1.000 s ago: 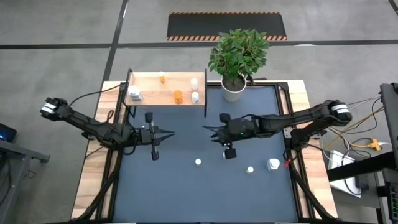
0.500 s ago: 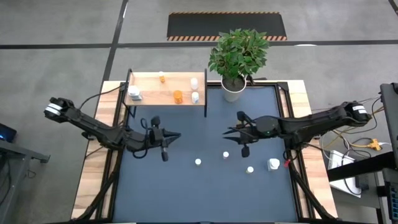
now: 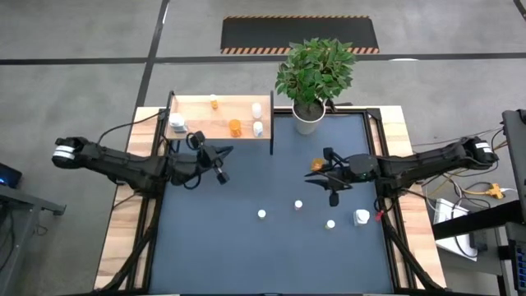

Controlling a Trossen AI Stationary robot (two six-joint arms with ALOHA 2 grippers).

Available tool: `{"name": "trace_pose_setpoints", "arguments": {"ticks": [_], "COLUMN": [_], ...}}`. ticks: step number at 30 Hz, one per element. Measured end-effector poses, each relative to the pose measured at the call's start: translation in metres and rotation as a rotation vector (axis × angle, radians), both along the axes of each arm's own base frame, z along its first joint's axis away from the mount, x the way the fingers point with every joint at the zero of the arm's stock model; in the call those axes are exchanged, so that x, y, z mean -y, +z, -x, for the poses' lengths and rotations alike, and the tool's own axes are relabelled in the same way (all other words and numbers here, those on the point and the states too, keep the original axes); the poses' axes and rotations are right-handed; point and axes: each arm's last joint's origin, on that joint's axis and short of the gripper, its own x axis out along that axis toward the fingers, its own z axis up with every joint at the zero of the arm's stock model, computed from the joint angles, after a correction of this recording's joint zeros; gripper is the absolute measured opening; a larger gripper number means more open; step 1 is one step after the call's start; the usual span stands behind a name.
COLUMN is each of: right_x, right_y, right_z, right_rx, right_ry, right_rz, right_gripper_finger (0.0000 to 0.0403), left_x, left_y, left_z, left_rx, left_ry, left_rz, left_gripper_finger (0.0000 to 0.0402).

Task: Pick and place medicine bottles onto shelf by color
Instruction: Put the left orange pill bottle on the shelf

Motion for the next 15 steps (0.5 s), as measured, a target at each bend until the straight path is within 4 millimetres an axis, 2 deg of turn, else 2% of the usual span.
{"name": "trace_pose_setpoints", "arguments": {"ticks": [8,15], "right_x": [0.002,0.009], "right_y": [-0.017,-0.006], "right_z": [0.018,0.030], "right_rx": [0.073,0.184], "right_ry": [0.034,-0.004], "right_rz": [0.042,0.088], "right_gripper_finger": [0.0056,0.0056], "left_x": [-0.028,-0.044], "left_y": [-0.004,-0.005], "left_z": [0.005,0.001], "left_rx": [-0.107,-0.101], "left_ry": [0.132,0.121], "left_rz": [0.005,0.059], "left_gripper_finger": [0.0000,0.0000]}}
